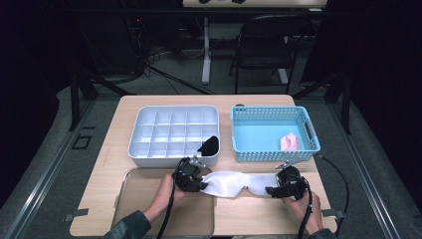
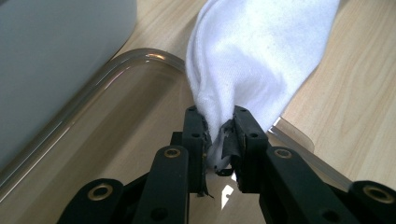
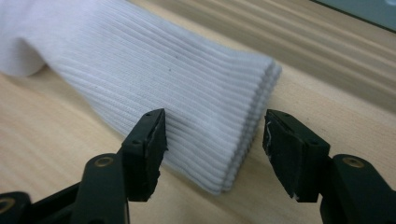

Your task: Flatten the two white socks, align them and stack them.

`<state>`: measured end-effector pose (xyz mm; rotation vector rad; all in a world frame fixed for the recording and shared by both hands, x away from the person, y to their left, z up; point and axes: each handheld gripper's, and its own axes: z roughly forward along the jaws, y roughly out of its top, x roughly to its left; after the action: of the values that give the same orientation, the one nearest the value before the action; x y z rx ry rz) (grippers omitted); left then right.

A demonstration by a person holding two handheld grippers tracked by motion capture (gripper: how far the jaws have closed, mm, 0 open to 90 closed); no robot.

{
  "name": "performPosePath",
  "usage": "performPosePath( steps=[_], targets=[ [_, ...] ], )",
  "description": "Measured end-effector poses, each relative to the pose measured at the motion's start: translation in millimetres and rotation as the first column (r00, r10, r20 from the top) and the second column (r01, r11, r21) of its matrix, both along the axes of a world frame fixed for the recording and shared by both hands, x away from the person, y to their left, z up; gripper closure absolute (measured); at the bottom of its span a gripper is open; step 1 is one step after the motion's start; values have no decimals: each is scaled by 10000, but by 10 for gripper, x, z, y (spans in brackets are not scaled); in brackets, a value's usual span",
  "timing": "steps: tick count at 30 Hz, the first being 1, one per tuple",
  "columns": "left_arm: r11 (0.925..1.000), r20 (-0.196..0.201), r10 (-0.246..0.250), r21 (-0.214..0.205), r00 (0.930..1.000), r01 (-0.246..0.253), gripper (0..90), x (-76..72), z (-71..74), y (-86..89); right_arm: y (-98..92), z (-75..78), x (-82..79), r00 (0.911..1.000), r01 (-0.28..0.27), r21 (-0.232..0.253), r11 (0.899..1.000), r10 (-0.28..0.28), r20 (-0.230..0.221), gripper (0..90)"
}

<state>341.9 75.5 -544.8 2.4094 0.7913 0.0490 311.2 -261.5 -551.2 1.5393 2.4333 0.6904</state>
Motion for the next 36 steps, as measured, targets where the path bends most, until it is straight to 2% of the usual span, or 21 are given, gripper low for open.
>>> performPosePath(
  steps=[4,6,7,12,14,16,19,24,27,28,32,33,34,36],
  targets=[
    [10000,34,2,-56,10000,-2,786,-6,0,4,0,-32,35,9998,-83,144,9999,86,-201,474],
    [9999,40,27,-113,10000,-27,786,-6,-4,10,-3,-35,36,9997,-169,-15,9999,169,-189,508],
    [9999,41,23,-136,10000,-22,786,-5,-5,11,-1,-43,36,9997,-172,102,9998,174,-161,533],
    [9999,255,27,-133,9997,-23,786,-19,0,26,-17,-40,15,9992,-354,189,9992,358,-175,706],
    [9999,353,27,-133,9994,-23,790,-24,13,36,-12,-40,8,9994,-304,322,9990,309,-145,741],
    [9998,387,79,-194,9992,-71,795,-33,35,50,-16,-6,3,9993,-249,224,9994,255,-275,761],
    [9995,428,126,-290,9990,-113,797,-55,92,86,-26,103,-47,9996,-209,269,9994,213,-158,769],
    [9944,239,243,-1037,9994,-217,798,-109,274,163,-45,440,-188,9992,-377,449,9983,371,133,772],
    [9915,63,54,-1301,10000,-45,797,-189,365,181,-64,615,-276,9987,-437,664,9968,420,274,773],
    [9912,14,-27,-1322,10000,29,797,-223,386,186,-70,658,-306,9988,-418,873,9953,394,287,773],
    [9944,-130,-162,-1045,9998,148,796,-286,384,198,-105,738,-364,9981,-514,1039,9933,545,-277,771],
    [9949,-258,-132,-1006,9996,105,795,-269,353,201,-113,716,-345,9974,-487,918,9946,533,-475,769],
    [9961,-387,-144,-879,9991,109,794,-240,315,204,-119,672,-311,9970,-488,1022,9936,547,-555,768],
    [9971,-651,-16,-759,9979,-33,791,-178,224,201,-112,535,-214,9930,-421,726,9965,497,-1069,757]
  ],
)
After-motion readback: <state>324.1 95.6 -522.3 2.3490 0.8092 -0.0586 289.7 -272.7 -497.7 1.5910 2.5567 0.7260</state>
